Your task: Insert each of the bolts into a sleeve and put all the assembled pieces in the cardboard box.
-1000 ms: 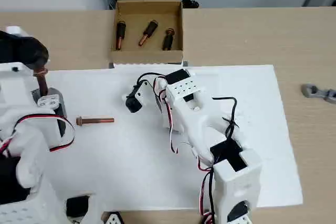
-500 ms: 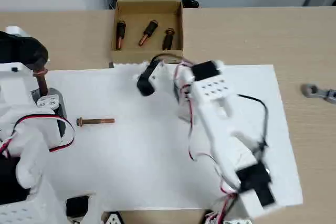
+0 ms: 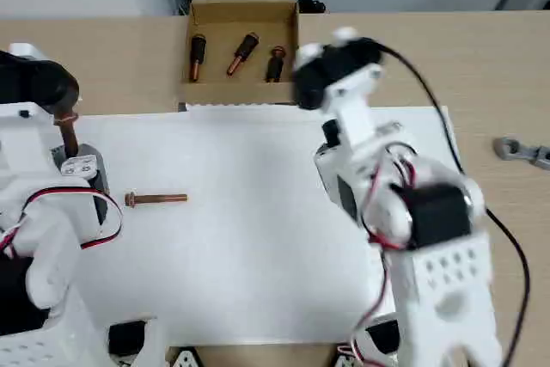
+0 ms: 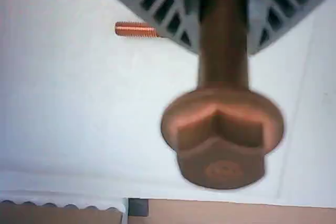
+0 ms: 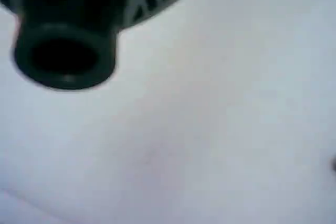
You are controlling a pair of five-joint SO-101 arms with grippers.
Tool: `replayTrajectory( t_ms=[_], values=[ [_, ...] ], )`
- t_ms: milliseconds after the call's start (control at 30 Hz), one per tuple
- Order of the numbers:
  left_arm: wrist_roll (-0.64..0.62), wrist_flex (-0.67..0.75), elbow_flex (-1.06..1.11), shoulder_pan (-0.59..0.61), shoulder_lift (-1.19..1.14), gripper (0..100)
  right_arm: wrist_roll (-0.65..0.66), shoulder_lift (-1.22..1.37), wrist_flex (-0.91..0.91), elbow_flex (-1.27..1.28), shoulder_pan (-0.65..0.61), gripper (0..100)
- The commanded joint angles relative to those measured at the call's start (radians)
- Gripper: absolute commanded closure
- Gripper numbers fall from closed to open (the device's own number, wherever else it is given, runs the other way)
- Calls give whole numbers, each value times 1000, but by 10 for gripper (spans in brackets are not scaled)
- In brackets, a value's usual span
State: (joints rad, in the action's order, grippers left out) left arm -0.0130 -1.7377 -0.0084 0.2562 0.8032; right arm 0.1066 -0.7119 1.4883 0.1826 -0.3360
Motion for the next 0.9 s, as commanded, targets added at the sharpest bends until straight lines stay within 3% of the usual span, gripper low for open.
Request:
replayTrajectory(
  t_ms=[0,133,233,567,700,867],
  values=[
    [8,28,-4,6,6,994,-61,-159,-19,66,1,995],
    [8,29,-2,5,5,994,-64,-357,-156,227,1,995],
    [8,64,22,3,6,994,-64,-524,-358,410,-24,996],
    [-2,270,177,-11,12,994,-58,-894,-1006,1040,-288,996],
    [-18,341,182,-121,5,994,-63,-895,-1178,1142,-306,996],
    [-161,512,194,-261,6,994,-68,-895,-1219,1218,-306,996]
  ],
)
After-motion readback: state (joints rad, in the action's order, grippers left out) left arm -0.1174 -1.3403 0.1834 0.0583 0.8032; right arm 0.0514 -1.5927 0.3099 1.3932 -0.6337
